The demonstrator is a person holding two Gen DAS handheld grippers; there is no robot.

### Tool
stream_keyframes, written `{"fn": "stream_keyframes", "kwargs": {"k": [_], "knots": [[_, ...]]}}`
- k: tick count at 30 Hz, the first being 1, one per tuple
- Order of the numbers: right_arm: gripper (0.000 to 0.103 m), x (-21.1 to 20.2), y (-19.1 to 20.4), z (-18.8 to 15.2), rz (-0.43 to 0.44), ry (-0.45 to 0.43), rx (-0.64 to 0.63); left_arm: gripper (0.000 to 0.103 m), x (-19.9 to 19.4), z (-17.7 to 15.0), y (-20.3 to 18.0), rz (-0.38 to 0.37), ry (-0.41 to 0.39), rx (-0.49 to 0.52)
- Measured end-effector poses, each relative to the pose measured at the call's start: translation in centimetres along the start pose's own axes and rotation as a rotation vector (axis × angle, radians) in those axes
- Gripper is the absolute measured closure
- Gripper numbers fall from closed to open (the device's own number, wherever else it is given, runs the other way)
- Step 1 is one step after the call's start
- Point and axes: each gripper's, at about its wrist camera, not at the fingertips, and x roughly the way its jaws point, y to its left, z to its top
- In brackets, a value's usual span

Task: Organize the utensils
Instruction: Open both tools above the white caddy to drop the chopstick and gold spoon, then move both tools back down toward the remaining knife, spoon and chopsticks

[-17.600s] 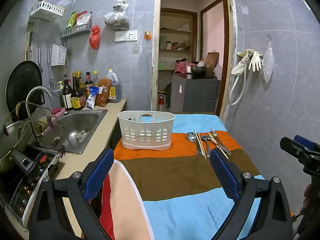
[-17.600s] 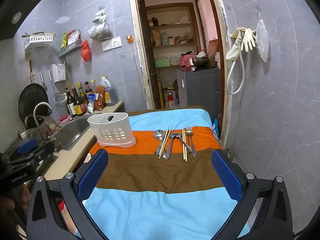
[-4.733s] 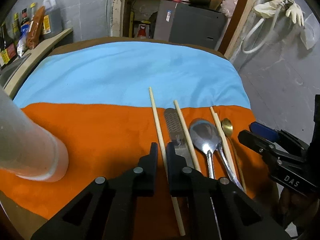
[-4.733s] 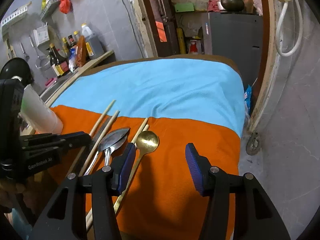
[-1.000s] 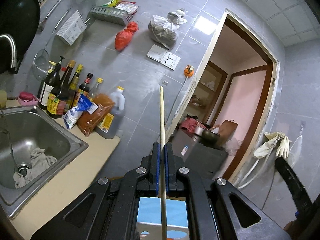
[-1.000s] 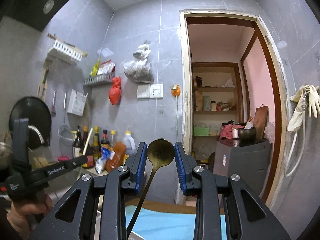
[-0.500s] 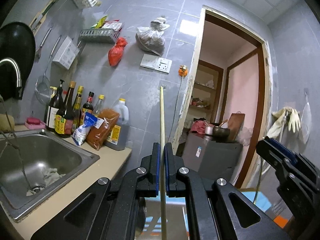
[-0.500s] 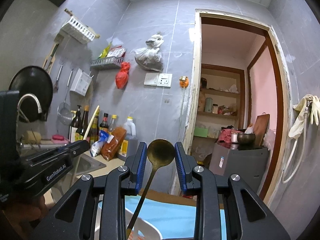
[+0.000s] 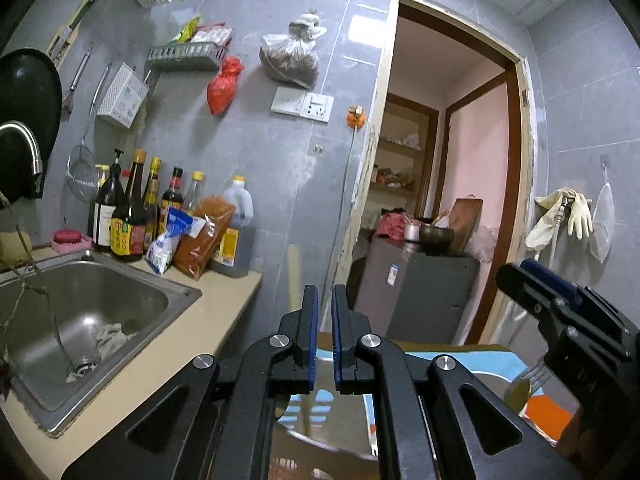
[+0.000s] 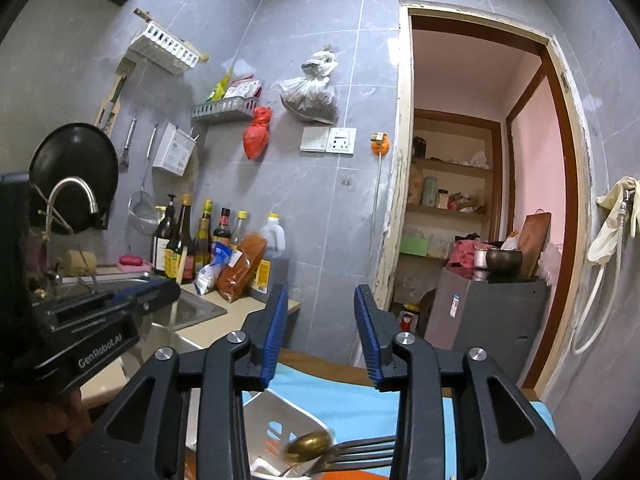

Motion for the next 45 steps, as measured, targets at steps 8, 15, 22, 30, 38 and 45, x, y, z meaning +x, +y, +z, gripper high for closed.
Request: {"fn": "stream_keyframes", "kwargs": {"k": [8,15,22,30,38,45], "knots": [[0.04,-2.5,-2.8,2.3,-0.029,0.014,0.104,0.047,-2.2,2.5,-2.3,-0.062,0.093,-0.028],[0.02,-6.6,-7.8,4.1,-0.103,0.046,0.189,0.009,-4.1,4.6,-6.8,-0.076,0.148,0.001],[0.0,-10.5,-12.9,4.3,-0.151,0.09,0.228,0.004,-5.4,2.7,-13.1,0.037,0.207,0.097],[0.0,-13.4,-17.2,2.3,-0.211,0.16,0.209,0.003,-5.3,-2.1,-18.7,-0.026,0.317,0.086],[0.0,-13.3,-21.5,-3.4,-0.216,0.294,0.239,0.004,-0.8,-8.0,-21.4,-0.053,0.481,0.077],[0.0,-11.5,-23.9,-8.5,-0.174,0.423,0.293,0.005,3.3,-11.5,-22.6,-0.024,0.6,0.115]]}}
